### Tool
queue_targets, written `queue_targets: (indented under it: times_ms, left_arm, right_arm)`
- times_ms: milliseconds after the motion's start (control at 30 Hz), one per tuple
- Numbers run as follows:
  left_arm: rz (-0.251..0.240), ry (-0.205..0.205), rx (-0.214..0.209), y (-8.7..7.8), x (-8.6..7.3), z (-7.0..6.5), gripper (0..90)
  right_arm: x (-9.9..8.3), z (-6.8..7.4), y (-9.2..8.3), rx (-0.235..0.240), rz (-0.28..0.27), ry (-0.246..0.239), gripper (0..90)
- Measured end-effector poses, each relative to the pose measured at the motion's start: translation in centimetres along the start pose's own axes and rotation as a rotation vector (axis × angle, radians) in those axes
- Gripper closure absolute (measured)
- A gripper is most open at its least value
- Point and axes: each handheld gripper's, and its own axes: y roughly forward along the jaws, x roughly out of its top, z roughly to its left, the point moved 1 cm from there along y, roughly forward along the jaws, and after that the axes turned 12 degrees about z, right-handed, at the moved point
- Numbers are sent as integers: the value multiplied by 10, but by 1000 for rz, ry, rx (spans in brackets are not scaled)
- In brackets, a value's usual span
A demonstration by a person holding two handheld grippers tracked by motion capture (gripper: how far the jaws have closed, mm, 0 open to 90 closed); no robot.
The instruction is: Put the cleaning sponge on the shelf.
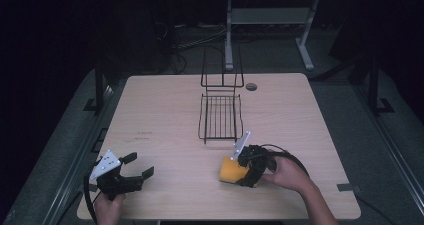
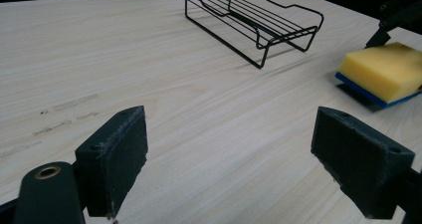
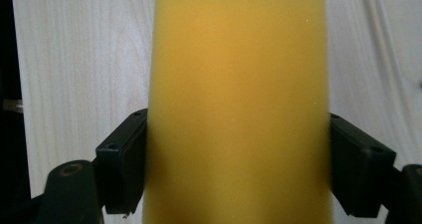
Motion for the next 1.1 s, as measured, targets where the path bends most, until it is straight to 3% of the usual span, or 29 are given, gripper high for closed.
queue_targets:
  times_ms: [1100]
  left_arm:
    - [-11,-13,4,-2,-1,4,140]
  right_arm:
    - [39,-26,-27,2,6,-64,217]
